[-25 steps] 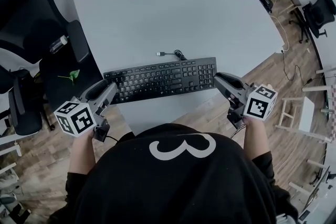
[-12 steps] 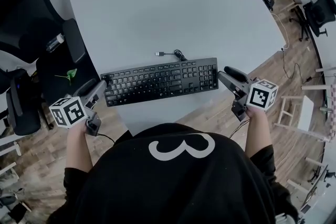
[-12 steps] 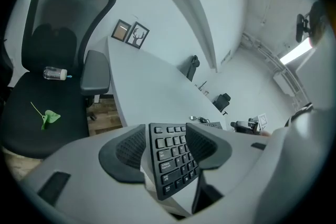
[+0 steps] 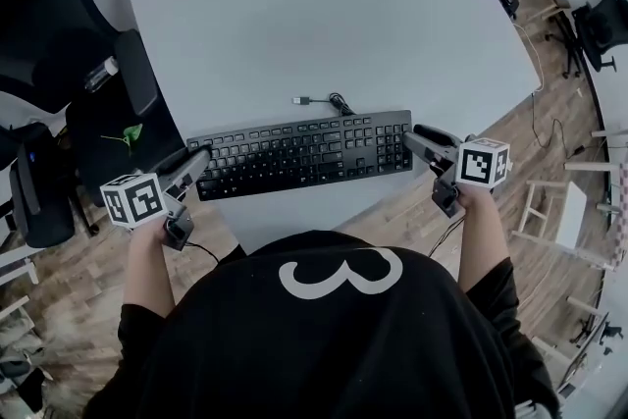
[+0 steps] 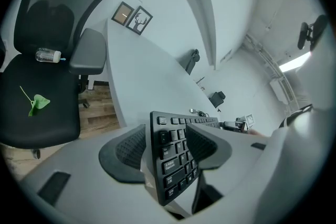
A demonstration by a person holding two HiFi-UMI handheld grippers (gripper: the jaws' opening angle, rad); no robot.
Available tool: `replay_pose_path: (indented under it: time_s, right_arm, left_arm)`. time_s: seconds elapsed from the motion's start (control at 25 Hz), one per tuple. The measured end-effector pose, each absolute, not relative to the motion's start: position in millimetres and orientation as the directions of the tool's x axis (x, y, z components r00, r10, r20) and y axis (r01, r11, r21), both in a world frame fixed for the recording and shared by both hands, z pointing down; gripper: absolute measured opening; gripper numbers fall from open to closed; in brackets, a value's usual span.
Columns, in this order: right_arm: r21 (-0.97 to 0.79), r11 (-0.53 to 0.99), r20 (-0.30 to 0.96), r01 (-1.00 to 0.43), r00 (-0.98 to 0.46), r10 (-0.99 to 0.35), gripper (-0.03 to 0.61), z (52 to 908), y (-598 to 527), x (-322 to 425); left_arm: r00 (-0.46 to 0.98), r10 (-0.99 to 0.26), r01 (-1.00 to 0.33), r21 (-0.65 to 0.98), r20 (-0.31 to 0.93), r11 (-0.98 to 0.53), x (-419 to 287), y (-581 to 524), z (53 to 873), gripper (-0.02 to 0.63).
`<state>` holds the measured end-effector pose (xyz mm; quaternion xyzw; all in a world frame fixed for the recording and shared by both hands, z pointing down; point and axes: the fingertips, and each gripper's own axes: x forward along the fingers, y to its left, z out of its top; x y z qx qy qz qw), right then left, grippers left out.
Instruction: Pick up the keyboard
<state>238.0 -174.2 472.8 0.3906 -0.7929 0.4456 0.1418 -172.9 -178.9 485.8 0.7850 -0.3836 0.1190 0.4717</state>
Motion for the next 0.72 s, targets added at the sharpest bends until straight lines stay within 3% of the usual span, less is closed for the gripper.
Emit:
replay_pose_path:
  time_s: [0.72]
  right_arm:
    - [-0.625, 0.277, 0.598, -0.730, -0.676, -0.430, 0.218, 490.5, -178.8, 223.8]
  left_arm:
    - [0.721, -0.433, -0.673, 0.695, 0.541, -0.252, -156.9, -176.9, 495.3, 0.232]
